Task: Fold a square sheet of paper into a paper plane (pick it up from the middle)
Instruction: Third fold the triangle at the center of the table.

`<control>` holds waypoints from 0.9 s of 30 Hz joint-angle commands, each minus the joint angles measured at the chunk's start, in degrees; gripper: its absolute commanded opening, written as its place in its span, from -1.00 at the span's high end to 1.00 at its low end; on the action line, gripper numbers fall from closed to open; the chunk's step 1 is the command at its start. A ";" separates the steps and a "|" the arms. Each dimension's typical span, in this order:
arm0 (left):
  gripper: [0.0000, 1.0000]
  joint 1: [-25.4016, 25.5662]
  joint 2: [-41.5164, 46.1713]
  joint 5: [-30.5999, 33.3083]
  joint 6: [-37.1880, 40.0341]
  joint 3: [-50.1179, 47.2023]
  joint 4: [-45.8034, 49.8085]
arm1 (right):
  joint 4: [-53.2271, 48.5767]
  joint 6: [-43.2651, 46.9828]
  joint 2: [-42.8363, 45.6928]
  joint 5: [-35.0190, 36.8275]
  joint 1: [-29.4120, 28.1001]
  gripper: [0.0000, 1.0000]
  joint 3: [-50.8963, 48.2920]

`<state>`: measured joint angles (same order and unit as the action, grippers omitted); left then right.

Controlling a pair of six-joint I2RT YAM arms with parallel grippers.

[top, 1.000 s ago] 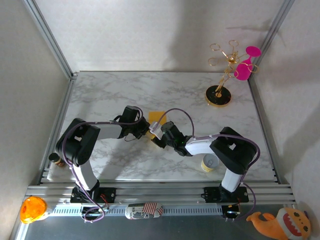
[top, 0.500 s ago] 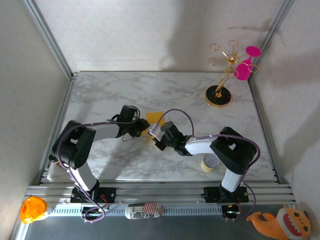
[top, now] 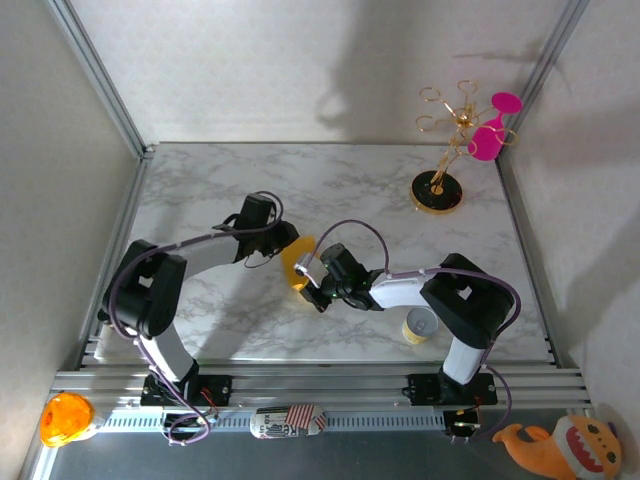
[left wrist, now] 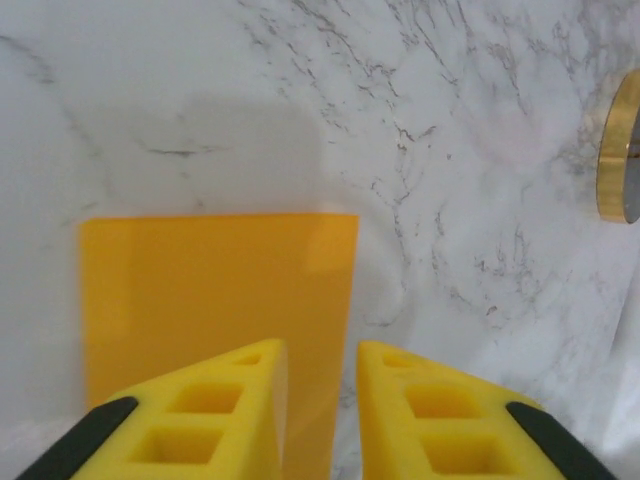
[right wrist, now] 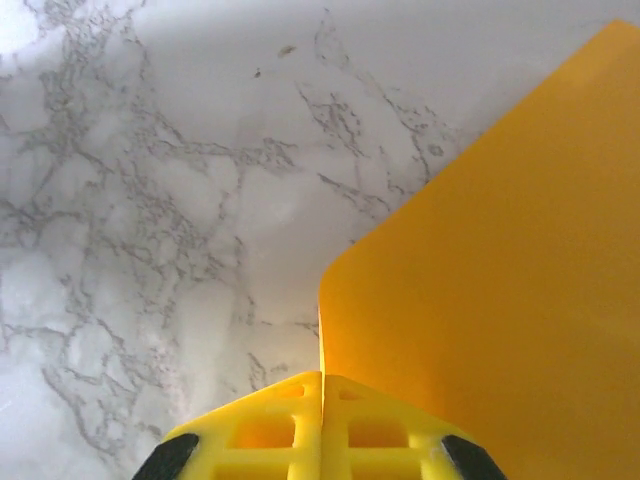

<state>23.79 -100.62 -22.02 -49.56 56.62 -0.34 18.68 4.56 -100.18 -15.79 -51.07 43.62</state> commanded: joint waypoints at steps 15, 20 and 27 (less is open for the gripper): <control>0.86 1.96 -11.46 2.21 5.68 6.45 8.40 | -1.79 -10.70 -0.27 -3.25 4.53 0.94 2.08; 0.94 2.36 -12.57 2.23 7.27 7.14 9.44 | -3.39 -13.46 -1.22 1.07 5.12 0.93 3.86; 0.96 2.58 -13.20 1.84 7.90 7.45 9.66 | -6.39 -15.84 -2.71 7.00 5.35 0.93 6.19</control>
<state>25.47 -111.48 -21.17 -43.03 64.14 5.21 14.92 -9.34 -101.69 -12.62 -46.09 48.21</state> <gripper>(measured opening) 0.046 0.055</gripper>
